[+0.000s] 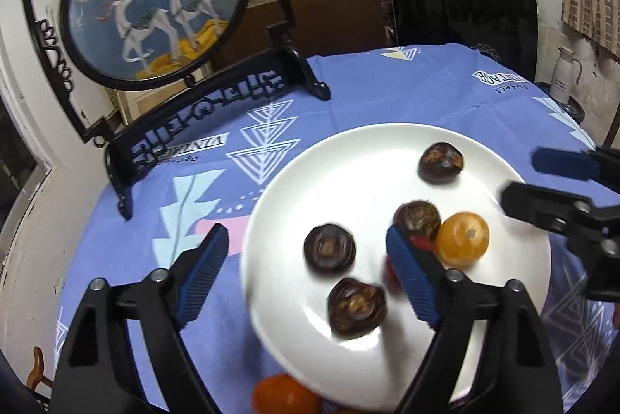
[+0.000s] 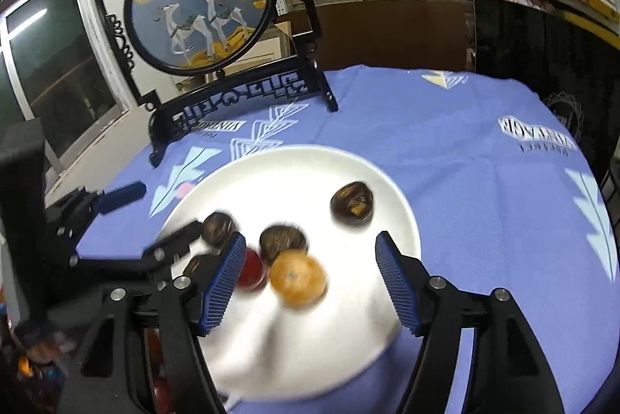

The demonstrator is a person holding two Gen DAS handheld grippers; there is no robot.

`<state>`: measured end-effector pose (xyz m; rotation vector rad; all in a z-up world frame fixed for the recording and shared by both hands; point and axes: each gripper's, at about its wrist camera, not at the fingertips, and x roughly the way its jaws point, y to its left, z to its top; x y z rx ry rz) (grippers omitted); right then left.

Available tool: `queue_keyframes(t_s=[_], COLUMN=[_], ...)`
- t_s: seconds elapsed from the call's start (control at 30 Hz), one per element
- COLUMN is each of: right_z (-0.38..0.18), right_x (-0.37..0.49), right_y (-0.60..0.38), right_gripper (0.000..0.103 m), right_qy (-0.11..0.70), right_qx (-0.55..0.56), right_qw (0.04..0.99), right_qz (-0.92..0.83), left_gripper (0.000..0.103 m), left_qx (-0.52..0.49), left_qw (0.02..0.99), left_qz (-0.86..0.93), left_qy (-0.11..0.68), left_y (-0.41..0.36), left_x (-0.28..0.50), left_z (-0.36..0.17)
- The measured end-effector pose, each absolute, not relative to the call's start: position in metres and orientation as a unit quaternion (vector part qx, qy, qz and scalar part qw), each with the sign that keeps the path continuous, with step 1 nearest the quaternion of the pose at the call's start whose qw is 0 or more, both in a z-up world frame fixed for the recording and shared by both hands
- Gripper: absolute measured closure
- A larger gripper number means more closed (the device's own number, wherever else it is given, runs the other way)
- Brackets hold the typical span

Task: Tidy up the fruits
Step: 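Carry a red tomato with the left gripper while the right carries a dark fruit to the plate, then return both grippers to the fruit cluster, then carry a yellow tomato with the left gripper while the right carries an orange tomato to the plate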

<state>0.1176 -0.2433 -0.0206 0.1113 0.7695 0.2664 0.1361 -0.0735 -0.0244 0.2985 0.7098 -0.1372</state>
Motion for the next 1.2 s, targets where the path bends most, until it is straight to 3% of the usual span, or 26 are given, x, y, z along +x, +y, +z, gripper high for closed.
queue_keyframes(t_s=[0.4,0.6,0.67,0.7,0.73,1.07,1.1,1.2], right_z=[-0.046,-0.074,-0.079,-0.082,-0.083,-0.076,-0.076,-0.077], right_x=[-0.022,-0.037,-0.033,-0.029,-0.028,-0.053,-0.056,-0.058], right_y=[-0.205,-0.165,-0.157,-0.154,-0.153,-0.193,-0.198,-0.208], right_gripper=[0.031,0.032,0.047,0.062,0.068,0.068,0.068,0.068], right_qy=[0.428,0.465,0.467,0.469,0.468,0.452,0.451,0.451], right_qx=[-0.011,-0.015,-0.009,-0.013,-0.015,-0.013,-0.009,0.0], right_qw=[0.875,0.843,0.841,0.841,0.843,0.86,0.862,0.863], right_qz=[0.226,0.271,0.274,0.271,0.267,0.237,0.232,0.226], left_gripper=[0.013,0.013,0.013,0.013,0.013,0.013,0.014,0.038], left_qx=[0.127,0.119,0.121,0.122,0.122,0.149,0.146,0.126], left_qw=[0.929,0.917,0.914,0.911,0.908,0.871,0.869,0.859], left_qz=[-0.069,-0.087,-0.098,-0.104,-0.114,-0.19,-0.188,-0.186], left_qy=[0.342,0.371,0.376,0.38,0.385,0.428,0.435,0.46], left_y=[-0.003,0.02,0.022,0.023,0.022,-0.032,-0.036,-0.045], left_x=[0.061,0.023,0.01,0.005,-0.002,-0.037,-0.035,-0.024], left_z=[-0.011,-0.021,-0.023,-0.025,-0.027,-0.066,-0.069,-0.08])
